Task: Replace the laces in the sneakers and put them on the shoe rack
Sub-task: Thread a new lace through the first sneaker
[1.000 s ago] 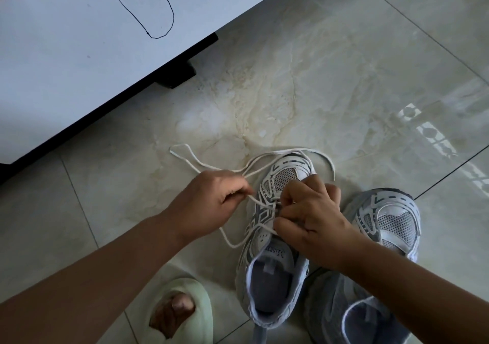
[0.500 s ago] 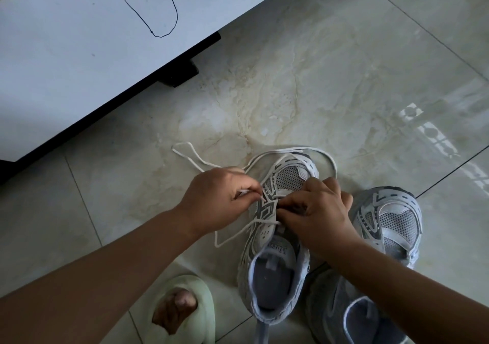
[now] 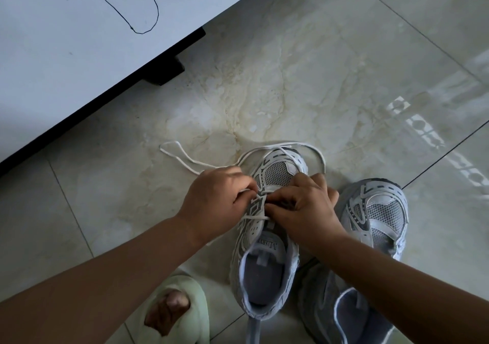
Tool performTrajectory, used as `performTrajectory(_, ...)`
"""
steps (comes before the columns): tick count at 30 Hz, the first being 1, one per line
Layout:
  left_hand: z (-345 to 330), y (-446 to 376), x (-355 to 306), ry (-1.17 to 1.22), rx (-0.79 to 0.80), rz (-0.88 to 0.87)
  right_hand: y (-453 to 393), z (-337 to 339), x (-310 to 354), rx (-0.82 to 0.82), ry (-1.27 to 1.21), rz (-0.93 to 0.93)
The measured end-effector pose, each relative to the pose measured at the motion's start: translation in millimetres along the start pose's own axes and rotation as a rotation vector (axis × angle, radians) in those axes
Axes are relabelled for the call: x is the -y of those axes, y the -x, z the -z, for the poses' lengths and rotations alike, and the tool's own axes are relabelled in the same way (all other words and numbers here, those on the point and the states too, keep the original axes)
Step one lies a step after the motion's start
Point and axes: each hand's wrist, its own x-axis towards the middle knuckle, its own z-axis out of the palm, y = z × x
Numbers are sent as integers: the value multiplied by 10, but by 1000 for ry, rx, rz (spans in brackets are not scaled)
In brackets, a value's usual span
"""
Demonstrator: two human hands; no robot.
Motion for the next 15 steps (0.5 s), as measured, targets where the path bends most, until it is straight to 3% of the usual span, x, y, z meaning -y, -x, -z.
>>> performTrajectory(5, -44, -26, -30, -15, 39, -64, -3, -15, -1, 4, -4, -12)
performTrajectory(9, -54, -17, 0, 256, 21, 177, -7, -41, 14, -7, -43, -31)
performTrajectory(15, -114, 92, -14, 427, 41, 218, -13, -99, 49, -30, -37, -74)
